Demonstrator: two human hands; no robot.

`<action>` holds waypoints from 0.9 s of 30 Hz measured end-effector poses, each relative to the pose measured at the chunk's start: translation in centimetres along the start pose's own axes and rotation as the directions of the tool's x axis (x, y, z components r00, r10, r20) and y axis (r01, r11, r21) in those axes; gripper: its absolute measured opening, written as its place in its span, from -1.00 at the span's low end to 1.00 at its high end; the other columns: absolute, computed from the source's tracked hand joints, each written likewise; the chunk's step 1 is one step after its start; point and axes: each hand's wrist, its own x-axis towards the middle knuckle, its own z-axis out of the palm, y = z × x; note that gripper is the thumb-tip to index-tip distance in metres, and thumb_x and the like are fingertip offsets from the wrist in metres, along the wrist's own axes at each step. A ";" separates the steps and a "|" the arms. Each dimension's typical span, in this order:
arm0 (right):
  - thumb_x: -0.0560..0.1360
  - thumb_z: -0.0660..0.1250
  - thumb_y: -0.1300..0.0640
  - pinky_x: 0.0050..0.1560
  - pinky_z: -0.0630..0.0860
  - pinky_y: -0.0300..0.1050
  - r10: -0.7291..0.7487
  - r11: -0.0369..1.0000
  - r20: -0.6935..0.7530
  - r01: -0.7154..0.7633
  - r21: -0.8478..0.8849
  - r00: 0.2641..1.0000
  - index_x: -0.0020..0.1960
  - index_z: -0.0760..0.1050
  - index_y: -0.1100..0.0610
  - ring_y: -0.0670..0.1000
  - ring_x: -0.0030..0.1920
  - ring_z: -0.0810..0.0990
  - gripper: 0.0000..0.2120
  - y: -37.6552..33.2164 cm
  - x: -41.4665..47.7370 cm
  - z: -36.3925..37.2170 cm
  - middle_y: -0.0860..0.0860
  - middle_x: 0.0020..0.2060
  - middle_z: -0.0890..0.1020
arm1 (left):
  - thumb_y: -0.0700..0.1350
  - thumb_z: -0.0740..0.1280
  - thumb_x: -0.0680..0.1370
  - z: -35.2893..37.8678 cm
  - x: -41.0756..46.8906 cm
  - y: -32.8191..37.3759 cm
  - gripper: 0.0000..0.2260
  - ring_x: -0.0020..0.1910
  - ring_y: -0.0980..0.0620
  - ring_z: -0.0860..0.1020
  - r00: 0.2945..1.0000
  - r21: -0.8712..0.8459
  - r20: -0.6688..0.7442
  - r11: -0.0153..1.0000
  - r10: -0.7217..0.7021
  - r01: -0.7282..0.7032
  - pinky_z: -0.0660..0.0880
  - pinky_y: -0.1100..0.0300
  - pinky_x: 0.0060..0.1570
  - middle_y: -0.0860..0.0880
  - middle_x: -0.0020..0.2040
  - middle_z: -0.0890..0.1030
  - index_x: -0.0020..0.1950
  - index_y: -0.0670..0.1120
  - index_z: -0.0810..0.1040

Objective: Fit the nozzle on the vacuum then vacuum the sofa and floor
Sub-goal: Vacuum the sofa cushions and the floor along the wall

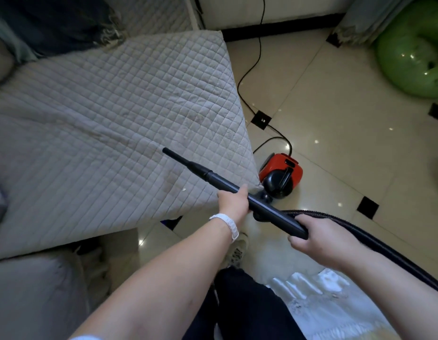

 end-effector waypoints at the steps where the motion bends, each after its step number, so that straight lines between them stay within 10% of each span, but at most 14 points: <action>1: 0.46 0.32 -0.10 -0.42 0.40 -0.13 -0.005 1.000 0.009 0.005 -0.011 1.000 -0.05 0.46 -0.09 -0.07 -0.36 0.58 -0.87 0.2 -0.5 0.1 -0.03 -0.34 0.60 | -0.01 0.41 0.54 0.0 -0.2 -0.7 -0.57 0.04 -0.10 0.62 1.000 -0.013 0.009 1.000 -0.009 0.009 0.60 -0.03 0.16 -0.15 0.13 0.59 0.25 -0.20 0.35; 8: 0.49 0.35 -0.05 -0.44 0.34 -0.20 -0.062 0.997 0.079 0.065 -0.042 0.995 -0.11 0.43 -0.23 -0.11 -0.39 0.54 -0.90 3.9 -0.7 -1.0 -0.06 -0.37 0.57 | -0.09 0.37 0.61 2.9 -1.9 -2.7 -0.61 -0.18 0.03 0.62 0.996 -0.127 0.060 0.989 -0.073 0.080 0.58 0.28 -0.44 -0.13 0.06 0.57 0.30 -0.22 0.29; 22: 0.48 0.29 -0.10 -0.29 0.53 -0.06 -0.271 0.908 0.226 0.327 -0.264 0.936 -0.05 0.42 -0.10 -0.03 -0.29 0.57 -0.88 12.1 8.6 -8.9 -0.07 -0.28 0.56 | -0.07 0.43 0.57 13.1 -1.7 -1.4 -0.52 -0.02 -0.05 0.62 0.977 -0.442 -0.130 0.892 -0.167 0.093 0.61 0.19 -0.40 -0.21 0.24 0.54 0.35 -0.27 0.35; 27: 0.50 0.28 -0.09 -0.27 0.54 -0.07 -0.288 0.892 0.251 0.354 -0.280 0.924 0.04 0.46 -0.08 -0.02 -0.27 0.57 -0.84 11.9 9.8 -9.4 -0.07 -0.26 0.57 | -0.09 0.41 0.59 13.7 -0.6 -1.5 -0.81 0.00 -0.08 0.64 0.975 -0.475 -0.131 0.874 -0.180 0.097 0.64 0.10 -0.25 -0.15 0.03 0.60 -0.01 -0.18 0.47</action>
